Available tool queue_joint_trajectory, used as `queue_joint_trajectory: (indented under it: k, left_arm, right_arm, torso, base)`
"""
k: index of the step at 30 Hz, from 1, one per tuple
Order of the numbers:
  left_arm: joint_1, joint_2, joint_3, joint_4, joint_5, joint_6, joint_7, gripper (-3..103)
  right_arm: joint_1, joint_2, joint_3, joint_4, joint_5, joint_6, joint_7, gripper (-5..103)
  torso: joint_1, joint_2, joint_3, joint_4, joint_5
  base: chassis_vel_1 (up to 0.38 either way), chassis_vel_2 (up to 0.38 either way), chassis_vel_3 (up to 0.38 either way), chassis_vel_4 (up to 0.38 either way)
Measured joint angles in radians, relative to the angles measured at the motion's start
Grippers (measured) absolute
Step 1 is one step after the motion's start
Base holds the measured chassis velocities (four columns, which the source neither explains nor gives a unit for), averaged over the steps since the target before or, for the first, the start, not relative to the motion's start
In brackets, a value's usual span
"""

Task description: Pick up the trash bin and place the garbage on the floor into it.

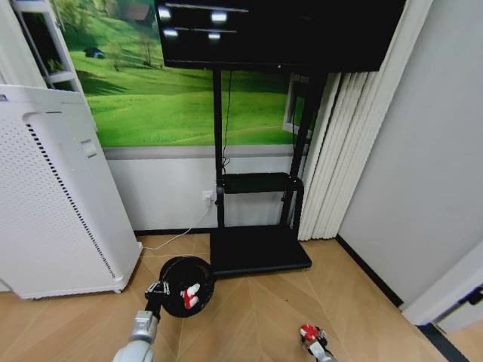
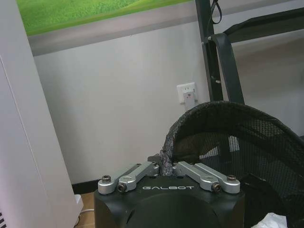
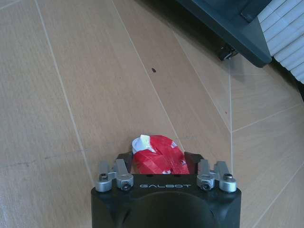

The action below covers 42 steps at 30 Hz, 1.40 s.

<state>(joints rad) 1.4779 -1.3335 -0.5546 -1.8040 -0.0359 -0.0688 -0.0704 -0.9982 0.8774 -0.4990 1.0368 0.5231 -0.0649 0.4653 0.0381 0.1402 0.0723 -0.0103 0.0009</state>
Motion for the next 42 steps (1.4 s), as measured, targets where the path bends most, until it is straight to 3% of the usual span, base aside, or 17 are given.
queue_joint_trajectory:
  k: [4, 11, 25, 30, 32, 33, 35, 38, 42]
  left_arm:
    - [0.0, -0.002, 0.002, 0.001, 0.002, -0.001, 0.0, 4]
    - [-0.001, -0.003, 0.004, 0.003, 0.003, -0.002, 0.0, 4]
    - [-0.005, -0.003, 0.006, 0.004, 0.003, -0.002, 0.0, 4]
    - [-0.013, -0.004, 0.02, 0.004, 0.002, -0.002, 0.0, 4]
    - [-0.02, -0.002, 0.031, 0.004, 0.002, -0.001, 0.0, 4]
    - [-0.02, -0.002, 0.031, 0.004, 0.002, -0.001, 0.0, 4]
    - [-0.021, 0.002, 0.04, 0.002, 0.0, 0.002, 0.0, 4]
    - [-0.02, 0.004, 0.046, -0.002, 0.0, 0.002, 0.0, 4]
    - [-0.018, 0.006, 0.052, -0.005, 0.002, 0.002, 0.0, 4]
  right_arm:
    - [-0.01, -0.001, 0.012, -0.001, -0.002, 0.0, 0.0, 47]
    - [-0.016, -0.002, 0.022, -0.003, -0.003, -0.003, 0.005, 30]
    - [-0.033, -0.019, 0.067, 0.058, 0.021, -0.023, 0.024, 27]
    - [-0.068, -0.066, 0.169, 0.19, 0.042, -0.027, 0.045, 27]
    - [-0.128, -0.126, 0.275, 0.369, 0.076, -0.036, 0.053, 27]
    - [-0.128, -0.126, 0.275, 0.369, 0.076, -0.036, 0.053, 27]
    - [-0.212, -0.176, 0.401, 0.559, 0.082, -0.038, 0.051, 25]
    - [-0.268, -0.196, 0.478, 0.699, 0.063, -0.032, 0.045, 25]
    - [-0.296, -0.205, 0.499, 0.785, 0.029, 0.014, 0.018, 25]
  torso:
    - [0.0, 0.0, 0.0, -0.0008, -0.0001]
    - [0.0, 0.0, 0.0, -0.0009, -0.0007]
    - [0.0, 0.0, 0.0, -0.0011, -0.0002]
    - [0.0, 0.0, 0.0, -0.0009, -0.0006]
    - [0.0, 0.0, 0.0, -0.0008, -0.0008]
    - [0.0, 0.0, 0.0, -0.0008, -0.0008]
    - [0.0, 0.0, 0.0, -0.001, -0.001]
    - [0.0, 0.0, 0.0, -0.0009, -0.001]
    - [0.0, 0.0, 0.0, -0.0009, -0.0011]
  base:
    - [0.0, 0.0, 0.0, 0.0]
    - [0.0, 0.0, 0.0, 0.0]
    - [0.0, 0.0, 0.0, 0.0]
    - [0.0, 0.0, 0.0, 0.0]
    - [0.0, 0.0, 0.0, 0.0]
    - [0.0, 0.0, 0.0, 0.0]
    - [0.0, 0.0, 0.0, 0.0]
    - [0.0, 0.0, 0.0, 0.0]
    - [0.0, 0.0, 0.0, 0.0]
